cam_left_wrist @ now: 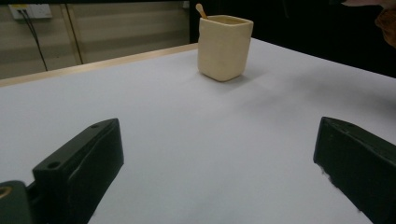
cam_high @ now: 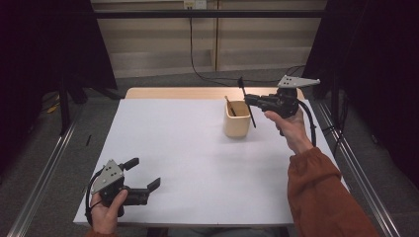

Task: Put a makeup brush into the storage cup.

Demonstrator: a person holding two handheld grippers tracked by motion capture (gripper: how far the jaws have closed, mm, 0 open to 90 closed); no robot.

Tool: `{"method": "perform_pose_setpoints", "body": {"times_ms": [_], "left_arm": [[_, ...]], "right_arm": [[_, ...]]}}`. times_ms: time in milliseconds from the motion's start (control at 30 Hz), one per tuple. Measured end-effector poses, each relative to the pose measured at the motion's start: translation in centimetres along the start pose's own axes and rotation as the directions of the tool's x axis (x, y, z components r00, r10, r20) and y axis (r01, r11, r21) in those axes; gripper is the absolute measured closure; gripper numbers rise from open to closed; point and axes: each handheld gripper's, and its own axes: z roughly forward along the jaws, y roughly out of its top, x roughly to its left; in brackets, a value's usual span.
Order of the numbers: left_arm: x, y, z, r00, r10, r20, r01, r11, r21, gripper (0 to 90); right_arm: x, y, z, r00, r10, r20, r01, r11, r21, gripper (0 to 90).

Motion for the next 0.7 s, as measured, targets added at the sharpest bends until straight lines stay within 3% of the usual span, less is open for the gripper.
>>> {"method": "perform_pose_setpoints", "body": {"times_ms": [100, 467, 567, 700], "left_arm": [[-0.1, 0.0, 0.1, 0.9999, -0.002, 0.012, 0.002, 1.0, -0.002, 1.5], [-0.2, 0.0, 0.0, 0.9998, 0.0, -0.021, 0.0, 1.0, -0.002, 1.5], [-0.2, 0.1, 0.1, 1.0, 0.008, -0.002, -0.008, 0.9998, -0.016, 1.4], [0.0, 0.0, 0.1, 1.0, -0.002, -0.007, 0.002, 0.9998, -0.018, 1.3]], "right_arm": [[-0.2, 0.4, 0.2, 1.0, -0.001, 0.001, 0.001, 1.0, -0.013, 85.7], [-0.3, 2.3, 1.5, 0.9997, -0.026, 0.002, 0.026, 0.999, -0.032, 85.8], [-0.3, 2.4, 2.2, 0.9995, -0.032, 0.0, 0.032, 0.999, -0.027, 85.7], [-0.4, 2.6, 2.7, 0.9997, -0.023, -0.003, 0.023, 0.999, -0.036, 85.7]]}}
